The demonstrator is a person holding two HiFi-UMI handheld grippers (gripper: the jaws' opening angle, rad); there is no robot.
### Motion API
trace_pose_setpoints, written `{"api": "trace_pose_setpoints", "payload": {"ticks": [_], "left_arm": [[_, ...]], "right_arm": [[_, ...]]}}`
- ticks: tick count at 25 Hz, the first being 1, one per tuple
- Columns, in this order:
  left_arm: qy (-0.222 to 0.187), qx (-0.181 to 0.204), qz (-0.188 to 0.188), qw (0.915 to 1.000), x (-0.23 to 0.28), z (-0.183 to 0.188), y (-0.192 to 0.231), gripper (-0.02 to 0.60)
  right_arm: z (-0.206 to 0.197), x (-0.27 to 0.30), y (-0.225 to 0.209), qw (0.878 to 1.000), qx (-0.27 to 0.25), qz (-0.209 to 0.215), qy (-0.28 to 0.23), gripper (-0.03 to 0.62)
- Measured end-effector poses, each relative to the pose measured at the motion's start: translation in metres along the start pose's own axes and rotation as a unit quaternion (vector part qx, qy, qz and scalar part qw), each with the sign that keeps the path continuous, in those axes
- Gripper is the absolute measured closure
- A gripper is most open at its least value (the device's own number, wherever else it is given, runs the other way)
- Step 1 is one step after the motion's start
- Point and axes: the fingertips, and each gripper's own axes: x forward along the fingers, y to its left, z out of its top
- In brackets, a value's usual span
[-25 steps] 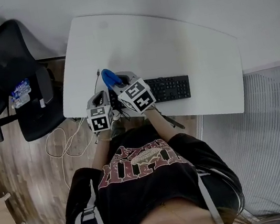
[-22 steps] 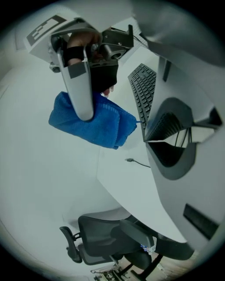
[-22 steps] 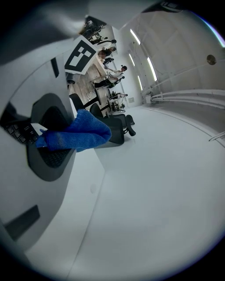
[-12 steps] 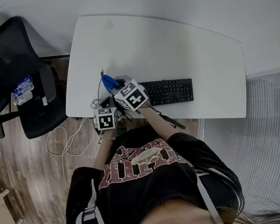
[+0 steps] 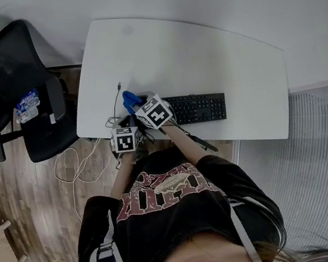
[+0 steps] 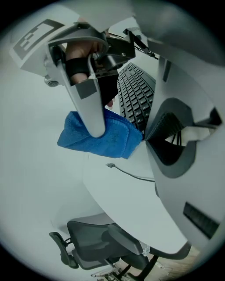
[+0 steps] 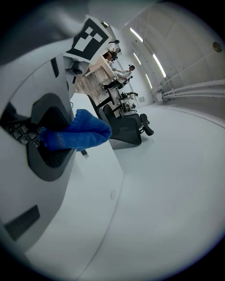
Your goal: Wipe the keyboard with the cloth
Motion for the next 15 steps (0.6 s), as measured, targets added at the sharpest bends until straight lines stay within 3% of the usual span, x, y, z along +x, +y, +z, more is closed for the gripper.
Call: {"api": "trace_pose_setpoints", "payload": {"ticks": [15], "left_arm": [[0.001,0.015,0.012,0.9998,-0.003,0.0,-0.005,0.546]], "right_arm": [[-0.03,-0.021,-0.028,0.999,0.018,-0.029,0.014,0.53]]}}
